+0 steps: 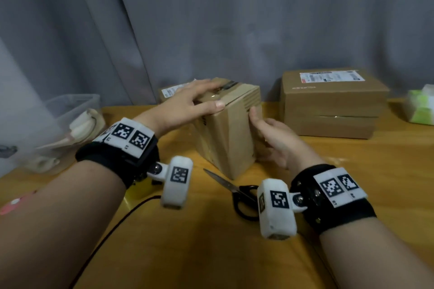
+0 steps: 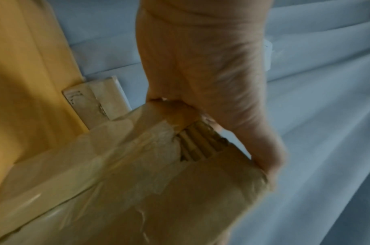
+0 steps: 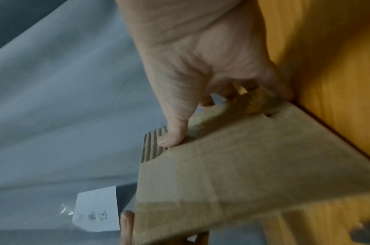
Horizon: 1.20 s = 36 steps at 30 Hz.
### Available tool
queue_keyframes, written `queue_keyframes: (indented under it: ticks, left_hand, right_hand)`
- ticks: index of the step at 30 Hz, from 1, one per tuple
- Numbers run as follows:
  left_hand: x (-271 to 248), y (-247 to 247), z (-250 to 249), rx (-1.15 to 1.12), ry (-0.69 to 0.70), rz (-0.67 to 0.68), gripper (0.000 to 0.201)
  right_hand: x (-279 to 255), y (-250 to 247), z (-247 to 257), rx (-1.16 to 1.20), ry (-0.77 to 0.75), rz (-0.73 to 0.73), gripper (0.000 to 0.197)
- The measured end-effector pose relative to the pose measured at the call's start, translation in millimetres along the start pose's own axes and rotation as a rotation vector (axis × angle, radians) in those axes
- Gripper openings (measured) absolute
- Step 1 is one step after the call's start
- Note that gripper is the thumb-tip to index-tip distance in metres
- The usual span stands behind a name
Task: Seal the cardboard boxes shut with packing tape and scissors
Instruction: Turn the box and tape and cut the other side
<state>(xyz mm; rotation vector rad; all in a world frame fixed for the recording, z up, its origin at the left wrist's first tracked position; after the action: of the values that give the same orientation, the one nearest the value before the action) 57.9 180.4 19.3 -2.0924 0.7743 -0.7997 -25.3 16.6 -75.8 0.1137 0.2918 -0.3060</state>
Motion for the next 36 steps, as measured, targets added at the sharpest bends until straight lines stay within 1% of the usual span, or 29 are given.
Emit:
queue_keyframes:
  ticks: [2, 4, 6, 7, 8, 9, 12, 14, 16, 17, 18, 20, 22, 25, 27, 28, 29, 30, 31, 32, 33, 34, 36]
  left_hand:
    - [4, 7, -2, -0.047, 0.018, 0.001, 0.080]
    - [6, 17, -1, -0.126, 0.001, -0.021, 0.079]
    - [6, 24, 2, -0.229, -0.026, -0.121, 0.081]
    - [3, 24, 2, -0.264, -0.034, -0.192, 0.084]
    - [1, 24, 4, -0.281, -0.042, -0.248, 0.085]
    - [-1, 23, 4, -0.272, -0.044, -0.265, 0.085]
    - [-11, 21, 16, -0.104, -0.049, -0.155, 0.094]
    - [-19, 19, 35, 0.015, -0.110, -0.091, 0.086]
    - [-26, 20, 47, 0.092, -0.171, -0.024, 0.071]
    - [-28, 21, 50, 0.110, -0.182, -0.004, 0.067]
    - [-27, 22, 50, 0.126, -0.177, 0.006, 0.065]
    - [-23, 21, 46, 0.171, -0.163, 0.019, 0.065]
    - [-14, 23, 44, 0.204, -0.158, 0.025, 0.065]
    - [-3, 31, 40, 0.268, -0.158, 0.027, 0.063]
    - [2, 36, 41, 0.269, -0.169, 0.027, 0.060]
    - [2, 37, 41, 0.199, -0.170, 0.014, 0.057]
    - [1, 38, 43, 0.073, -0.176, -0.015, 0.051]
    - [0, 38, 44, -0.064, -0.196, -0.061, 0.047]
    - [0, 36, 46, -0.170, -0.228, -0.127, 0.046]
    - [-1, 35, 49, -0.225, -0.260, -0.195, 0.043]
    - [-1, 34, 52, -0.271, -0.277, -0.248, 0.042]
    - [-2, 33, 52, -0.334, -0.279, -0.276, 0.049]
    - [-2, 33, 53, -0.425, -0.246, -0.274, 0.080]
  right_hand:
    - [-2, -14, 6, 0.012, -0.123, -0.084, 0.067]
    - [-6, -32, 18, 0.006, -0.317, -0.185, 0.046]
    - [-9, -43, 29, -0.039, -0.472, -0.230, 0.027]
    - [-10, -42, 33, -0.092, -0.519, -0.216, 0.022]
    - [-9, -39, 36, -0.159, -0.548, -0.184, 0.020]
    - [-8, -34, 36, -0.232, -0.568, -0.148, 0.021]
    - [-7, -15, 35, -0.491, -0.635, -0.081, 0.031]
    - [-9, -4, 36, -0.625, -0.686, -0.046, 0.034]
    - [-11, 5, 36, -0.680, -0.689, -0.030, 0.029]
    - [-10, 6, 36, -0.694, -0.671, -0.055, 0.028]
    - [-8, 6, 34, -0.716, -0.634, -0.102, 0.030]
    - [-4, 2, 29, -0.746, -0.554, -0.181, 0.041]
    - [-3, -3, 25, -0.649, -0.518, -0.213, 0.050]
    - [-1, -15, 19, -0.417, -0.490, -0.261, 0.060]
    - [3, -24, 13, -0.275, -0.416, -0.293, 0.060]
    - [4, -27, 10, -0.218, -0.349, -0.288, 0.055]
    - [5, -27, 6, -0.155, -0.266, -0.260, 0.049]
    - [5, -26, 3, -0.095, -0.185, -0.221, 0.045]
    - [5, -25, 2, -0.053, -0.135, -0.197, 0.044]
    - [5, -25, 4, -0.051, -0.139, -0.199, 0.041]
    - [4, -25, 8, -0.072, -0.184, -0.211, 0.038]
    - [4, -24, 13, -0.090, -0.244, -0.212, 0.040]
    - [3, -22, 19, -0.113, -0.342, -0.159, 0.064]
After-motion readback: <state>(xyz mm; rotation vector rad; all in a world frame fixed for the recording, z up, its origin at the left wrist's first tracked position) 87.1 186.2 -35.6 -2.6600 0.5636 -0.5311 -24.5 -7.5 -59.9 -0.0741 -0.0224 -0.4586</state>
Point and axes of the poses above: each hand's wrist, its own x-axis towards the middle knuckle, its own y-axis out of the palm, z = x × y, the point moved 6 cm from there along x, towards the middle knuckle, and after that the axes turned 5 degrees about y, right-handed, at the moved point
